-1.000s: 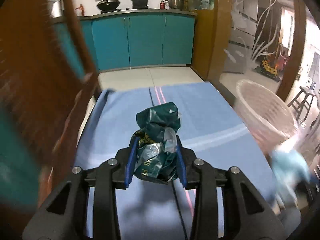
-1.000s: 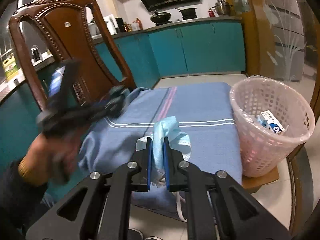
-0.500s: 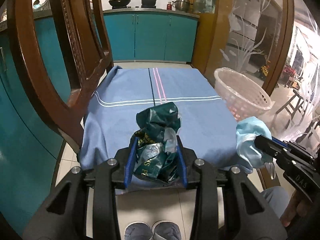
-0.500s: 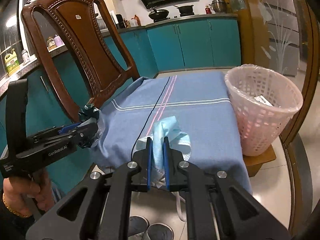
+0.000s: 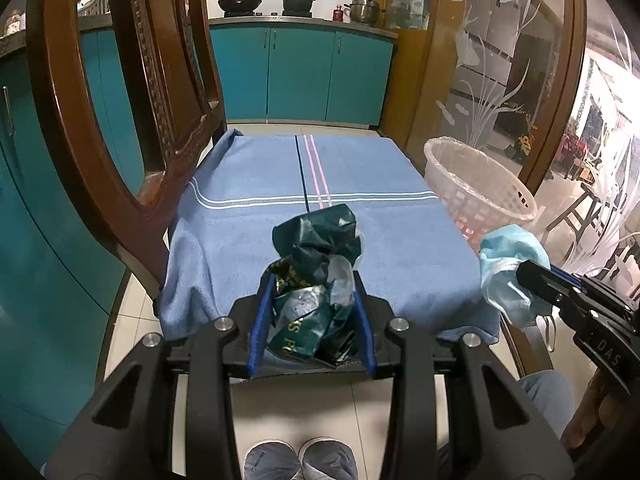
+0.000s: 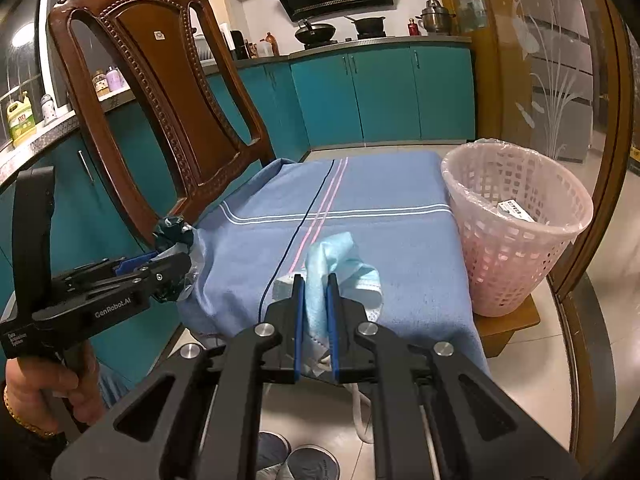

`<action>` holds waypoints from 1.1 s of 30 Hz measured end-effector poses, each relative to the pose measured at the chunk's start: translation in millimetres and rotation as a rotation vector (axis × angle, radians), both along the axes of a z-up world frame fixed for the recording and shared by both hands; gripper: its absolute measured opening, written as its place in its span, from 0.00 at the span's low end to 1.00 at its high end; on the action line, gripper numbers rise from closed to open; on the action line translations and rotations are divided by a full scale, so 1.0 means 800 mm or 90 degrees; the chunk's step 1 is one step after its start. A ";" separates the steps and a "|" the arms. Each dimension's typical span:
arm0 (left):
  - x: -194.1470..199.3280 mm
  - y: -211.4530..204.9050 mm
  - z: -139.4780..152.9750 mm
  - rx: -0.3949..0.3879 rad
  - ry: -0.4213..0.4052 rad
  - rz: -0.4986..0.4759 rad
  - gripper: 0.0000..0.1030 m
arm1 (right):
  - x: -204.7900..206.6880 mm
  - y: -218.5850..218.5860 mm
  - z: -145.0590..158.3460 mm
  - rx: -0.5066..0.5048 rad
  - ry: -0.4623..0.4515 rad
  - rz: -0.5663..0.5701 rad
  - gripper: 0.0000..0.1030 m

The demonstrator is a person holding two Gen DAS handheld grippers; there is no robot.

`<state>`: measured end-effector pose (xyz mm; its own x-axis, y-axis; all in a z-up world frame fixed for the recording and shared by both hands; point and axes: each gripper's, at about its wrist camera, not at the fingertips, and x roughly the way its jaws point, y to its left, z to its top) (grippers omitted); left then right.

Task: Collect trash
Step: 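Carry the face mask to the wastebasket and open the right gripper, then carry the green snack bag over the wastebasket and open the left gripper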

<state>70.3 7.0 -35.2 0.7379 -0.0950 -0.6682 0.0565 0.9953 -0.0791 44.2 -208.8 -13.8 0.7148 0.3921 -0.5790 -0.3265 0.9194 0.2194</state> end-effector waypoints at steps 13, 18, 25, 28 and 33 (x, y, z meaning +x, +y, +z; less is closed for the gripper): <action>0.012 -0.011 -0.006 0.000 0.019 -0.021 0.36 | 0.103 -0.094 0.071 -0.002 -0.087 -0.119 0.11; 0.024 -0.021 -0.002 -0.009 0.020 -0.033 0.36 | 0.213 -0.165 0.095 -0.010 -0.101 -0.213 0.55; 0.038 -0.046 -0.014 -0.012 0.041 -0.056 0.36 | 0.125 -0.194 0.037 0.077 -0.103 -0.238 0.72; 0.047 -0.067 -0.027 -0.010 0.058 -0.079 0.36 | 0.061 -0.185 -0.017 0.087 -0.041 -0.231 0.72; 0.087 -0.135 -0.016 -0.032 0.066 -0.161 0.36 | -0.027 -0.168 -0.064 0.027 0.026 -0.199 0.72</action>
